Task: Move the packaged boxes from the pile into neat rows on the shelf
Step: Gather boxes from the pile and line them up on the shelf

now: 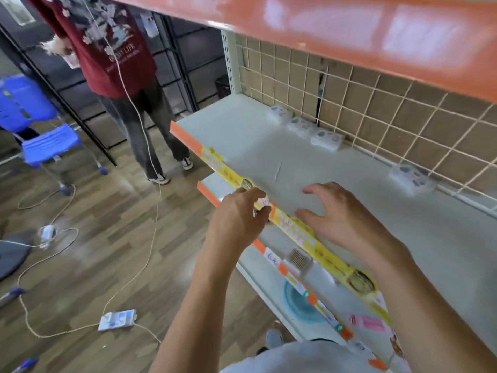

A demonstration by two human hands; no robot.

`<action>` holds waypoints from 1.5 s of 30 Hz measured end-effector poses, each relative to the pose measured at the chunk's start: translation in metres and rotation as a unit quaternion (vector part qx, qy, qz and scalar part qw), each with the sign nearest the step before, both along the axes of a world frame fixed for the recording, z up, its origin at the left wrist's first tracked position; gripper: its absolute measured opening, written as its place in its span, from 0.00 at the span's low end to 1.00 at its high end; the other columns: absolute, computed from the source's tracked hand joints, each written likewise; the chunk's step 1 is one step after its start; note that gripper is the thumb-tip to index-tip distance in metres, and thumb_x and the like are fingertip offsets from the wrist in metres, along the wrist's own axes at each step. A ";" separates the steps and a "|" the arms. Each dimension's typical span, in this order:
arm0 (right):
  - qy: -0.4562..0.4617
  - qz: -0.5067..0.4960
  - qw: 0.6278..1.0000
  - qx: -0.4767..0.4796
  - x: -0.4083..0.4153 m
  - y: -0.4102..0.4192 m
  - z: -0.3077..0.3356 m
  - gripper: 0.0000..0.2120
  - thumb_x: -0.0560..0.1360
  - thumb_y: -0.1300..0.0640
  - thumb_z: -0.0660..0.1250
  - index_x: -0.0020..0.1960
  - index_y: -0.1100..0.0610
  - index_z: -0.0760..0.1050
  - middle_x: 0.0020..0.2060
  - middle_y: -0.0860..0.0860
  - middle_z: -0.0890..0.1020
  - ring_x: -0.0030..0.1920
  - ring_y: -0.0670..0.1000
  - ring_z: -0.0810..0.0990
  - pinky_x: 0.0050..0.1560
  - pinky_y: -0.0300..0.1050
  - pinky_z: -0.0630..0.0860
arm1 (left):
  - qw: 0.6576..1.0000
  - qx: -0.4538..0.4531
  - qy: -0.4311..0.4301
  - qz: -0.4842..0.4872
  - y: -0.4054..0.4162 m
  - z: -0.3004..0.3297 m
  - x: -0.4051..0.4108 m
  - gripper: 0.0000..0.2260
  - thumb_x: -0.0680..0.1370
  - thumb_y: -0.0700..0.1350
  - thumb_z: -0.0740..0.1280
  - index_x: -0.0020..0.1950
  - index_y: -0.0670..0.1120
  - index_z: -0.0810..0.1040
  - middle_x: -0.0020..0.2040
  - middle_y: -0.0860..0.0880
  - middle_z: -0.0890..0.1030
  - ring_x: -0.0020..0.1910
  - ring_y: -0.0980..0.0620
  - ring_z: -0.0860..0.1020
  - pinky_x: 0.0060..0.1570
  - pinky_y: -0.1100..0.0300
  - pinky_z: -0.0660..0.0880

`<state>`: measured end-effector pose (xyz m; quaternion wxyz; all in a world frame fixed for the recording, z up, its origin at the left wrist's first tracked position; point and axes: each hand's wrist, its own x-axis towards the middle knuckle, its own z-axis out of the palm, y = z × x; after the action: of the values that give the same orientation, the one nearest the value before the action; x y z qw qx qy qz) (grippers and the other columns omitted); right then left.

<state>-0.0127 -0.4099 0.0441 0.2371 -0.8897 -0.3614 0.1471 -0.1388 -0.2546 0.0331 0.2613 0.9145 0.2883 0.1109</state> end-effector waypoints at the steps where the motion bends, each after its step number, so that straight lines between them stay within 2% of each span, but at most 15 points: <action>1: -0.002 -0.003 1.000 0.000 0.008 0.009 -0.001 0.25 0.76 0.44 0.69 0.70 0.51 0.72 0.65 0.53 0.74 0.65 0.54 0.73 0.60 0.41 0.66 | 1.000 0.003 -0.001 -0.001 0.010 -0.001 0.009 0.14 0.79 0.49 0.68 0.64 0.50 0.79 0.58 0.49 0.81 0.57 0.45 0.79 0.54 0.52 0.76; 6: -0.002 -0.018 1.000 -0.023 0.035 0.039 -0.005 0.25 0.77 0.45 0.69 0.70 0.52 0.72 0.66 0.54 0.74 0.63 0.55 0.77 0.61 0.43 0.69 | 1.000 0.019 0.020 -0.011 0.055 -0.008 0.046 0.15 0.79 0.50 0.68 0.65 0.51 0.79 0.58 0.50 0.81 0.58 0.49 0.79 0.55 0.55 0.75; 11: -0.010 -0.060 0.997 -0.037 0.058 0.064 -0.017 0.25 0.76 0.47 0.69 0.70 0.55 0.73 0.66 0.56 0.74 0.66 0.57 0.74 0.65 0.45 0.69 | 0.998 0.012 0.038 -0.055 0.097 -0.018 0.082 0.16 0.79 0.50 0.68 0.65 0.50 0.79 0.58 0.48 0.80 0.57 0.47 0.79 0.55 0.52 0.76; 19: -0.031 -0.175 0.982 -0.059 0.091 0.105 -0.037 0.28 0.77 0.48 0.68 0.74 0.58 0.67 0.71 0.59 0.68 0.69 0.62 0.68 0.70 0.50 0.65 | 0.984 0.033 0.051 -0.168 0.150 -0.033 0.147 0.17 0.79 0.51 0.68 0.66 0.51 0.78 0.60 0.46 0.80 0.60 0.45 0.78 0.58 0.51 0.76; 23: -0.043 -0.235 0.968 -0.070 0.113 0.131 -0.050 0.33 0.78 0.46 0.66 0.78 0.56 0.60 0.77 0.60 0.59 0.74 0.65 0.61 0.73 0.55 0.62 | 0.966 0.074 0.076 -0.236 0.170 -0.034 0.172 0.19 0.79 0.51 0.67 0.70 0.49 0.75 0.63 0.44 0.77 0.63 0.42 0.75 0.61 0.49 0.74; 26: -0.055 -0.258 0.961 -0.077 0.127 0.148 -0.059 0.38 0.78 0.43 0.65 0.81 0.53 0.52 0.81 0.56 0.49 0.79 0.61 0.52 0.75 0.56 0.55 | 0.948 0.105 0.089 -0.285 0.184 -0.032 0.189 0.21 0.80 0.51 0.66 0.73 0.49 0.72 0.67 0.43 0.74 0.65 0.41 0.72 0.64 0.48 0.71; 28: -0.051 -0.275 0.958 -0.072 0.136 0.154 -0.067 0.40 0.77 0.41 0.65 0.81 0.51 0.49 0.81 0.53 0.47 0.80 0.57 0.46 0.77 0.55 0.50 | 0.940 0.115 0.098 -0.306 0.195 -0.033 0.202 0.23 0.80 0.51 0.66 0.75 0.48 0.70 0.70 0.44 0.72 0.69 0.41 0.70 0.67 0.49 0.69; 31: -0.062 -0.298 0.949 -0.080 0.145 0.156 -0.075 0.39 0.76 0.37 0.62 0.81 0.49 0.51 0.81 0.49 0.50 0.80 0.53 0.47 0.77 0.56 0.49 | 0.934 0.108 0.099 -0.326 0.208 -0.038 0.222 0.27 0.80 0.52 0.66 0.77 0.47 0.66 0.75 0.45 0.69 0.73 0.44 0.66 0.71 0.50 0.66; 36: -0.105 -0.350 0.928 -0.065 0.139 0.154 -0.076 0.29 0.78 0.39 0.61 0.76 0.48 0.61 0.75 0.50 0.65 0.74 0.58 0.61 0.73 0.56 0.56 | 0.931 0.080 0.076 -0.348 0.209 -0.045 0.250 0.30 0.81 0.54 0.66 0.79 0.45 0.61 0.78 0.44 0.64 0.76 0.43 0.63 0.74 0.52 0.60; 40: -0.098 -0.400 0.911 -0.024 0.132 0.156 -0.071 0.29 0.81 0.44 0.59 0.78 0.51 0.57 0.69 0.55 0.69 0.68 0.61 0.65 0.68 0.57 0.63 | 0.929 0.030 0.023 -0.368 0.200 -0.043 0.276 0.27 0.80 0.52 0.67 0.77 0.43 0.65 0.75 0.43 0.69 0.74 0.42 0.67 0.71 0.51 0.64; 43: -0.071 -0.421 0.904 0.019 0.126 0.151 -0.074 0.31 0.79 0.41 0.53 0.78 0.55 0.59 0.62 0.60 0.75 0.61 0.62 0.69 0.63 0.57 0.67 | 0.933 0.020 -0.007 -0.359 0.194 -0.043 0.298 0.25 0.80 0.50 0.67 0.75 0.40 0.67 0.70 0.41 0.73 0.70 0.41 0.70 0.69 0.51 0.66; 45: -0.066 -0.433 0.898 0.040 0.122 0.148 -0.078 0.30 0.80 0.44 0.60 0.77 0.56 0.61 0.61 0.61 0.73 0.61 0.63 0.68 0.63 0.56 0.66 | 0.942 0.000 -0.006 -0.337 0.190 -0.048 0.311 0.25 0.80 0.51 0.67 0.74 0.41 0.69 0.68 0.39 0.73 0.67 0.39 0.71 0.68 0.49 0.68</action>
<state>0.1090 -0.2618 -0.0335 0.2887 -0.9556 0.0390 -0.0443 0.1720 -0.0643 -0.0148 0.2853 0.9574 -0.0381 0.0218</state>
